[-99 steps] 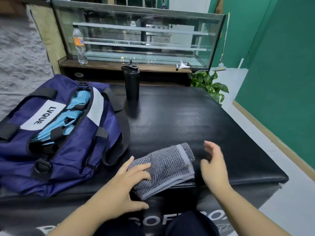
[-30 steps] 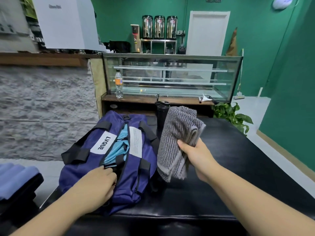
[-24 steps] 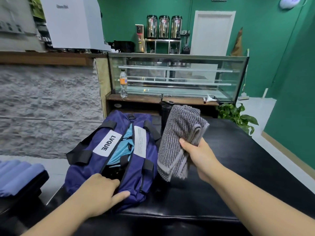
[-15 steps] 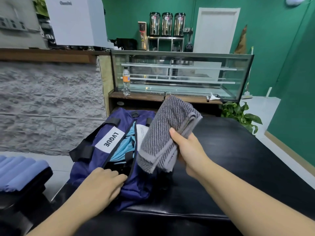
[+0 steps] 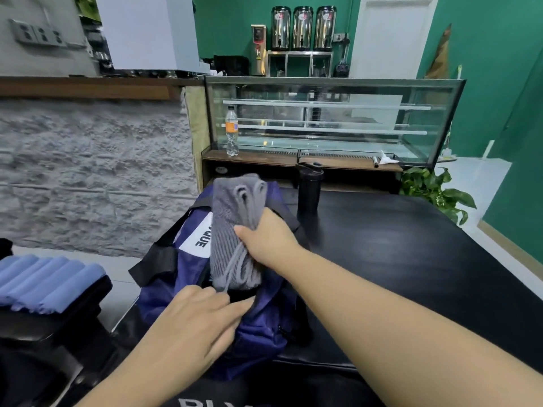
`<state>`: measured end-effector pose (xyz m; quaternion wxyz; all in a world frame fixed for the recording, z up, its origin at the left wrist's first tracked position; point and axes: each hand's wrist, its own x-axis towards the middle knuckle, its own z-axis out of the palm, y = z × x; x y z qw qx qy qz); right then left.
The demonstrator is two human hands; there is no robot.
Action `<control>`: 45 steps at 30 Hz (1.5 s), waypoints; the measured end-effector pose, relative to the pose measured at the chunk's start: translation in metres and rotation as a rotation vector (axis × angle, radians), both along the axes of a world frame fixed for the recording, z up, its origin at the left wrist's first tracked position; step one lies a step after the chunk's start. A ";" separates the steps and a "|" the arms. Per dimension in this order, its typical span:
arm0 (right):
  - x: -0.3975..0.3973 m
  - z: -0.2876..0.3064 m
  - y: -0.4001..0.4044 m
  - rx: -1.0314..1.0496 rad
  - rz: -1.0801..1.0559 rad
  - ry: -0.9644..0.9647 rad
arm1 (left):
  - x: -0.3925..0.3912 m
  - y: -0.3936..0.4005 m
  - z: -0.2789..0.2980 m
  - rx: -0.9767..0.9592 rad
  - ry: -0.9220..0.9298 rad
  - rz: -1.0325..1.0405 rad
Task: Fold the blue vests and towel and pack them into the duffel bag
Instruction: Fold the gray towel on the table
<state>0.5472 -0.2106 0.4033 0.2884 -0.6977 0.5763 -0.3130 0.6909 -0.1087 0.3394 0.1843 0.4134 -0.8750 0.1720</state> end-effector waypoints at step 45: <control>0.003 -0.035 0.038 -0.253 0.731 0.738 | 0.024 -0.015 0.024 0.129 0.390 -0.005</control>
